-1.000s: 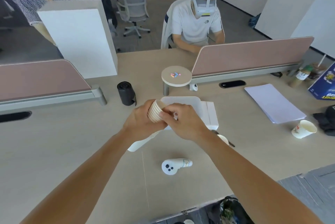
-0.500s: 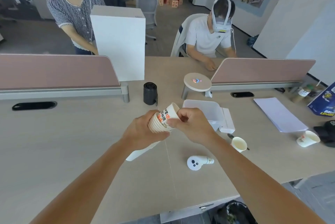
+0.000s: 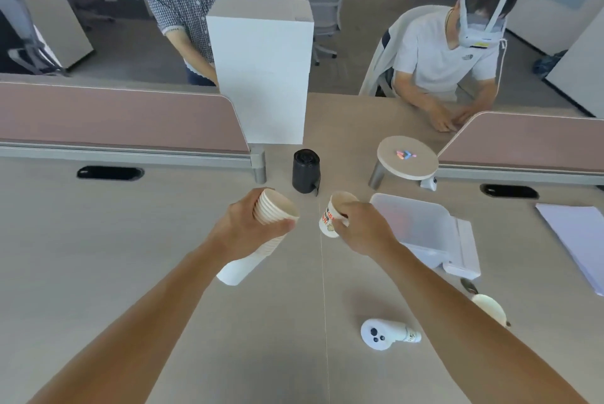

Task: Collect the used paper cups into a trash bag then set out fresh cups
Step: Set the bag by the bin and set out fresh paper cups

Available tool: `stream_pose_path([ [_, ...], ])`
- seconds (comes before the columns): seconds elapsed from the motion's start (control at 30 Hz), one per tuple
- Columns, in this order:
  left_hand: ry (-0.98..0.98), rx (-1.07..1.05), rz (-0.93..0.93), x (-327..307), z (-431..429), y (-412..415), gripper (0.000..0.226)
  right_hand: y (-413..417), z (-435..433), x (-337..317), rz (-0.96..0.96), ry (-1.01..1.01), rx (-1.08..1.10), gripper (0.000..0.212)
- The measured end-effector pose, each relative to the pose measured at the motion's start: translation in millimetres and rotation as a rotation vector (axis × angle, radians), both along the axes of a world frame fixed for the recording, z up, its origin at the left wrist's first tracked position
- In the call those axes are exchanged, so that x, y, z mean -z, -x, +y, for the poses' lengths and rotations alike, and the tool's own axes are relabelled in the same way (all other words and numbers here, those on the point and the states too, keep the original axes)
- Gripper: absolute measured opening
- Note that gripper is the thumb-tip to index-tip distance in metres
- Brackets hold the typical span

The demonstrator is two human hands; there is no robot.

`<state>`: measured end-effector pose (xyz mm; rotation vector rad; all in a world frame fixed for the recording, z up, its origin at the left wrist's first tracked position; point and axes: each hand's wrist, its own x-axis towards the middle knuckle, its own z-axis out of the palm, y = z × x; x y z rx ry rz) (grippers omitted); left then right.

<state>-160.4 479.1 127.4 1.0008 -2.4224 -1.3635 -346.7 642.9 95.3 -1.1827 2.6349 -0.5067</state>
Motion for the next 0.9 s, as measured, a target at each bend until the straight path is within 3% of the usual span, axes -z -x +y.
stream_pose_path([
  [0.2,-0.004,-0.09,-0.024,13.2,-19.7,21.1,0.076,8.9,-28.6,81.4,-0.084,-0.311,-0.128,0.023],
  [0.3,-0.014,-0.096,-0.04,15.2,-24.9,30.0,0.075,-7.8,-21.9,110.4,-0.032,-0.398,-0.255,0.033],
  [0.6,0.016,-0.039,-0.071,16.4,-24.2,57.9,0.072,-44.7,7.8,139.9,0.109,-0.574,-0.597,0.027],
  [0.9,0.024,0.065,-0.041,13.0,-11.4,33.7,0.069,-84.0,36.2,137.4,0.058,-0.626,-0.546,0.034],
])
